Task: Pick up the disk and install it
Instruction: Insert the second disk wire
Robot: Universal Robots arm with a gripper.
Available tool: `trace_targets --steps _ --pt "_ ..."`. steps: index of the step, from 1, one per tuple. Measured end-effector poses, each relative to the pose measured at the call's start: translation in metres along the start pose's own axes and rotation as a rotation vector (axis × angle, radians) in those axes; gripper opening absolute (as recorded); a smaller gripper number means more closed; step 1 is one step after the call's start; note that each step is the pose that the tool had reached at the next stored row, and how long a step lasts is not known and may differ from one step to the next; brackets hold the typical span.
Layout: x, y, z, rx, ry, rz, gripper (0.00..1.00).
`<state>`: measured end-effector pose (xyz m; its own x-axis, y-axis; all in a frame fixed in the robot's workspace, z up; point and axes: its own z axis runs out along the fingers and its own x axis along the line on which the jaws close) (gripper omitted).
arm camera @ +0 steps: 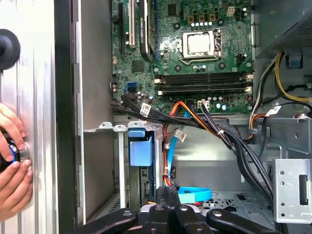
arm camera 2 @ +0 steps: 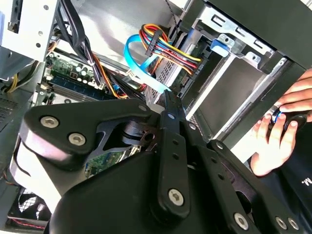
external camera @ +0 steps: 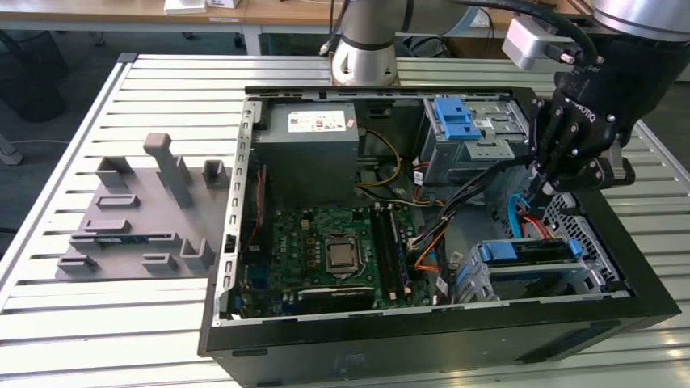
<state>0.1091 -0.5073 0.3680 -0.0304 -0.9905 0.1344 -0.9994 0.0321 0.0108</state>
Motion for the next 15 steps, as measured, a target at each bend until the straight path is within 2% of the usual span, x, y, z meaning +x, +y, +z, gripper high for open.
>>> trace_targets --steps 7,8,9,10,15 --pt "0.0003 0.0001 -0.0028 -0.0003 0.0004 0.000 0.11" --pt "0.0004 0.0001 -0.0031 -0.0005 0.0003 0.000 0.17" --pt "0.0004 0.0001 -0.0034 -0.0006 0.0001 0.000 0.17" --pt "0.0004 0.0001 -0.0034 -0.0006 0.0000 0.000 0.24" --pt "0.0007 0.0001 -0.0054 -0.0006 0.0002 0.000 0.24"
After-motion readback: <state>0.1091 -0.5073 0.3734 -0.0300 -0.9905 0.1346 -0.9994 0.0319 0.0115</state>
